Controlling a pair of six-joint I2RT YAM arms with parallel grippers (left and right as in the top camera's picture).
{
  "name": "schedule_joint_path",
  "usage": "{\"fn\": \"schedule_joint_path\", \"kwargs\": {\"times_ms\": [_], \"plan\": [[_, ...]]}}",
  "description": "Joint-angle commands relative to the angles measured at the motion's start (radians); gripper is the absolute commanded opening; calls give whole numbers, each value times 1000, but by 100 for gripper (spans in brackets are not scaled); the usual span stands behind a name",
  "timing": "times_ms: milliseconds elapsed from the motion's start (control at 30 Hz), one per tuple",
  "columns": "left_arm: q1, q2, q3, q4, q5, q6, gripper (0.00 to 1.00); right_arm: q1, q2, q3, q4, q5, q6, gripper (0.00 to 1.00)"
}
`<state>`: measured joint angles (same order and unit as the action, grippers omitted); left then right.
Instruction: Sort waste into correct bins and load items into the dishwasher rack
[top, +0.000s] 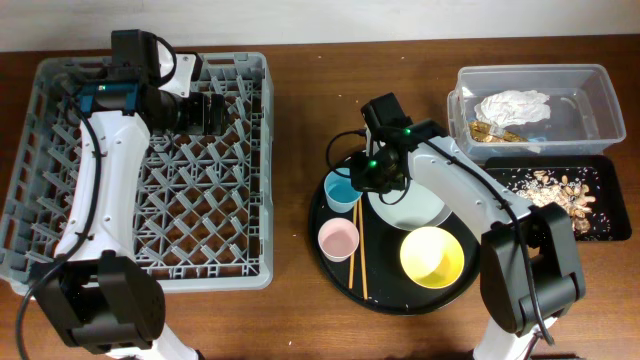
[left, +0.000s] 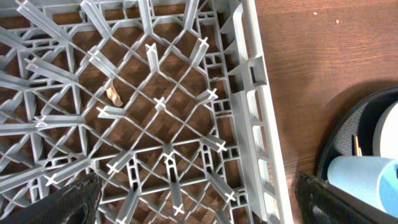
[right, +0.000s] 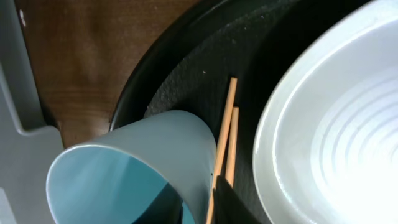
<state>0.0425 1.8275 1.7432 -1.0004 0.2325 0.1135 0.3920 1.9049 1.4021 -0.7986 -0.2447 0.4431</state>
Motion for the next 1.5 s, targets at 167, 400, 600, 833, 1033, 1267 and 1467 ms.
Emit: {"fn": "schedule_joint_path", "kwargs": {"times_ms": [167,400,600,833,1033,1267,1467], "plan": [[8,6,20,8,210,11,99,-101,-90,119,-24,-194,-28,4],[31,6,22,157,1330,13,100,-228,-199,176,376,-866,-85,4],[-83,6,22,151,1342,-64,99,-93,-199,176,598,-845,-56,4],[-142,6,22,152,1342,-64,94,-55,-198,174,587,-796,-57,4],[-78,6,22,152,1342,-65,99,-93,-198,174,590,-852,-56,4],[-76,6,22,155,1342,-65,99,-122,-198,172,540,-881,-73,4],[-77,6,22,155,1342,-65,99,-84,-193,167,526,-827,-80,4]]}}
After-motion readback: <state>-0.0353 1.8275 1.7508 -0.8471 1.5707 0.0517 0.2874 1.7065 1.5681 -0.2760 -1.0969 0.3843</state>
